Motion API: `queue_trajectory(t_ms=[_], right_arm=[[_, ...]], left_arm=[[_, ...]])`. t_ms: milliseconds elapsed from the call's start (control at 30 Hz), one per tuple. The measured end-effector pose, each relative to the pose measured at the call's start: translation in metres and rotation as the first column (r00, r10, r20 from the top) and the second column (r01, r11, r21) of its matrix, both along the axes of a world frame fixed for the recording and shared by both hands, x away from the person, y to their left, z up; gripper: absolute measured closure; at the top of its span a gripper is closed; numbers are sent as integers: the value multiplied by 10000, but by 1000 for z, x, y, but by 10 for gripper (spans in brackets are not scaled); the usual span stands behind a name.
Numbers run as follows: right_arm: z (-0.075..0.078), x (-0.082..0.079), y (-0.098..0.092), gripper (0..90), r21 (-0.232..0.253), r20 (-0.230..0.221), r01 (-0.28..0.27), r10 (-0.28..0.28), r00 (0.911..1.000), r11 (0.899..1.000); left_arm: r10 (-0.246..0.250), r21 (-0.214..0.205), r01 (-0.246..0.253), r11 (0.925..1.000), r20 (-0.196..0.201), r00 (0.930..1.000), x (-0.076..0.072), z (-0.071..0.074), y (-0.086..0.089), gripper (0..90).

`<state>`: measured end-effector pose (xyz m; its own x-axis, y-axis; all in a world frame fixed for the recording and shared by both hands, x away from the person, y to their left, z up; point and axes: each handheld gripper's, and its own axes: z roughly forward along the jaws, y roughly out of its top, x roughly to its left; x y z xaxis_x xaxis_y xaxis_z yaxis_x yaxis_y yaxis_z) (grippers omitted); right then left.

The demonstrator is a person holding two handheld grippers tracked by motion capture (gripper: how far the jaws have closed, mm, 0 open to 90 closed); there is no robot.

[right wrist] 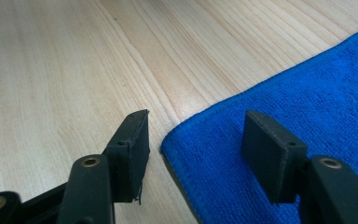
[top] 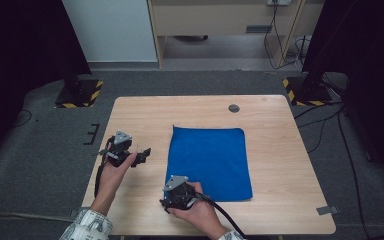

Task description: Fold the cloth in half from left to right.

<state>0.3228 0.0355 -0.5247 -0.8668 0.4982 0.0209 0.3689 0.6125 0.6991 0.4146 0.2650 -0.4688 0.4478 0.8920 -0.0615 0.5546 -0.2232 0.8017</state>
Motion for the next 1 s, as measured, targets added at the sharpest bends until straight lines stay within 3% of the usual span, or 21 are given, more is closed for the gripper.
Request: queue_trajectory(t_ms=[100, 267, 367, 500, 733, 1000], right_arm=[[-1, -2, 3, 441, -258, 103, 69, -66, 9999, 9996], [0, 0, 3, 555, -346, 215, 329, -321, 9993, 9989], [0, 4, -1, 732, -236, 283, 619, -612, 9977, 9978], [-2, 8, -6, 849, -71, 343, 711, -709, 9969, 9974], [0, 7, -10, 858, 622, 99, 616, -624, 9980, 9962], [6, -18, -2, 856, 1125, -16, 46, -45, 10000, 9936]], left_arm=[[224, -319, -223, 9992, 47, 9997, -4, 3, 3, 118], [91, -364, -88, 9993, 68, 9999, -6, 6, 6, 120], [72, -545, -67, 9985, 86, 9999, -3, 8, 9, 121], [-35, -583, 36, 9983, 31, 10000, 4, 9, 6, 125], [-370, -288, 367, 9989, -104, 9993, 17, 3, -8, 136], [-729, 120, 736, 9972, -492, 9961, 46, -11, -43, 159]])
